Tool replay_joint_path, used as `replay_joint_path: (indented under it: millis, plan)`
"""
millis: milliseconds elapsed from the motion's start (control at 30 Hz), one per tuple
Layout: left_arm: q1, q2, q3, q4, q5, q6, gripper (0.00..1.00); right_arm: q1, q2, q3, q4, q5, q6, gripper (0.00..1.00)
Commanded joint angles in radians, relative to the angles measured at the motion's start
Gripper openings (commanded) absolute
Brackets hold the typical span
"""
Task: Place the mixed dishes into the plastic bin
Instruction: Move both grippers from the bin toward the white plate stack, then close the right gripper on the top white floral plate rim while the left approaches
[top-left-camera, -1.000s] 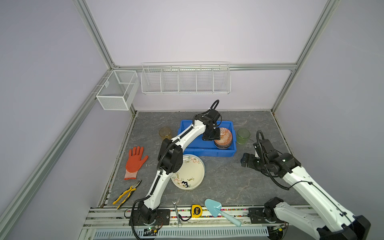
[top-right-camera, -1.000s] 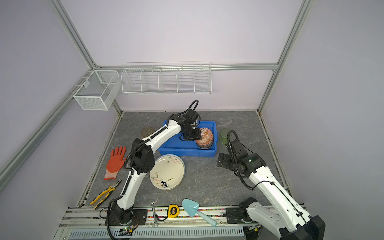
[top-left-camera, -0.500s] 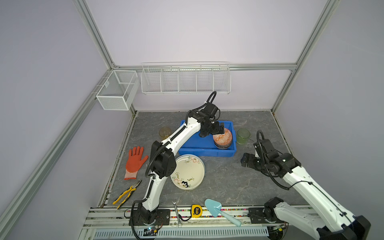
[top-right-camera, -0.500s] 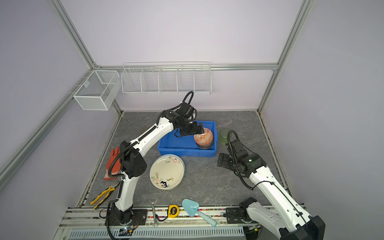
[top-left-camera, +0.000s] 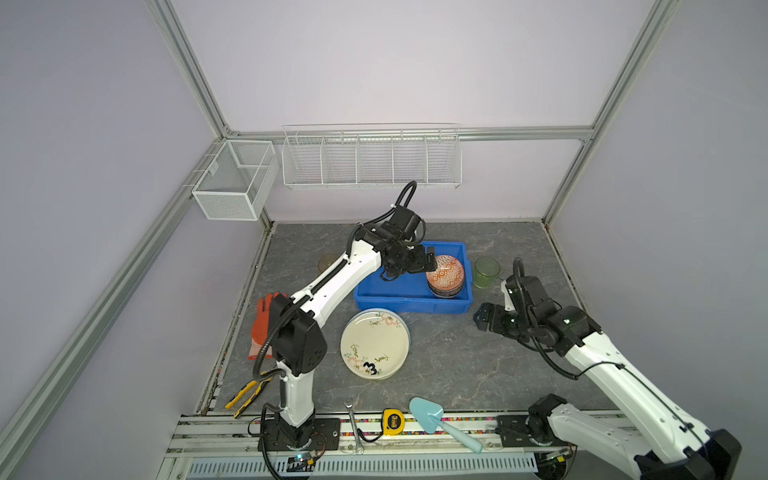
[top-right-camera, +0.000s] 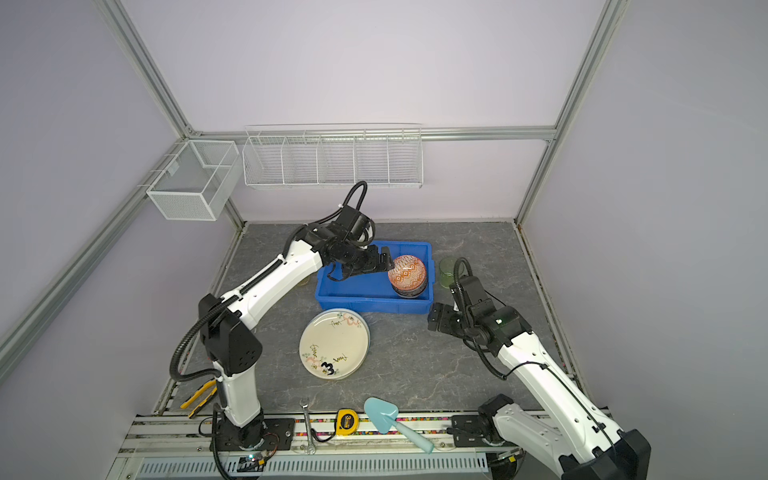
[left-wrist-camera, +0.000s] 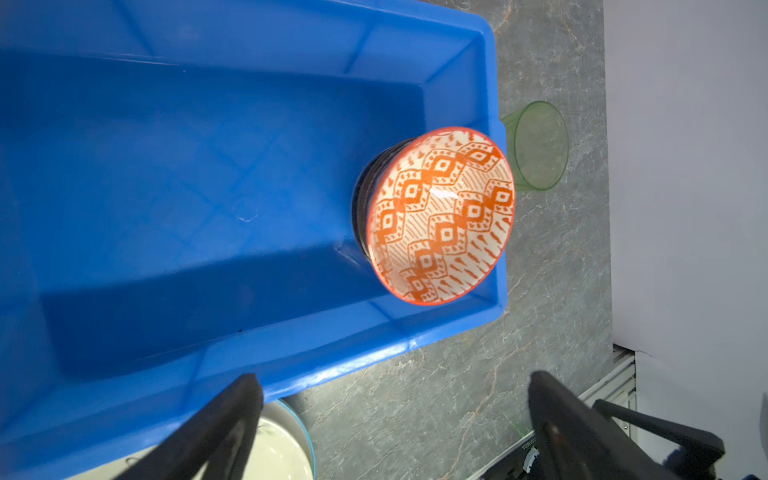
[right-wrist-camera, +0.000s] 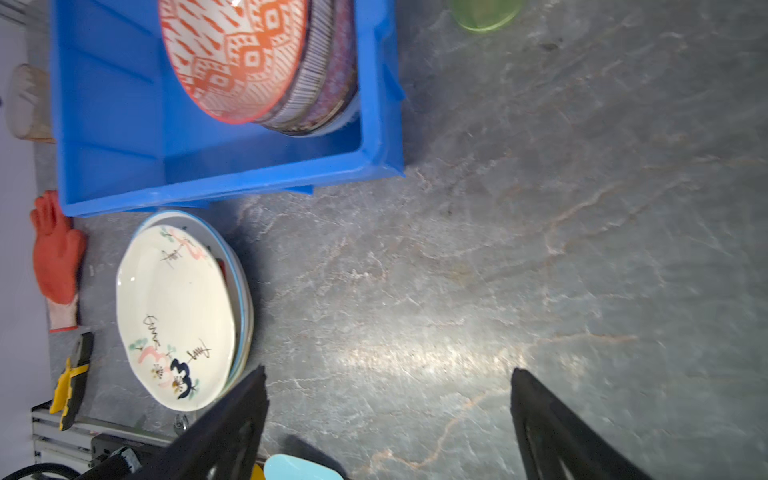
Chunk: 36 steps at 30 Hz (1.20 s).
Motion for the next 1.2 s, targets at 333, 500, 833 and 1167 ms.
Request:
replay_joint_path:
  millis: [333, 500, 833, 1167]
  plan:
    - [0.174, -0.536, -0.584, 0.054, -0.044, -0.178, 0.99, 0.234, 0.411, 0.085, 0.358, -0.076, 0.049, 0.94]
    - [0.251, -0.746, -0.759, 0.036, -0.067, -0.232, 1.00, 0.294, 0.516, 0.135, 0.403, -0.078, 0.060, 0.94]
    - [0.411, -0.918, -0.916, -0.060, 0.006, -0.215, 1.00, 0.380, 0.646, 0.244, 0.382, -0.081, 0.035, 0.92]
    - [0.426, -1.001, -0.940, -0.205, -0.019, -0.295, 1.00, 0.414, 0.658, 0.304, 0.280, -0.126, 0.029, 0.92]
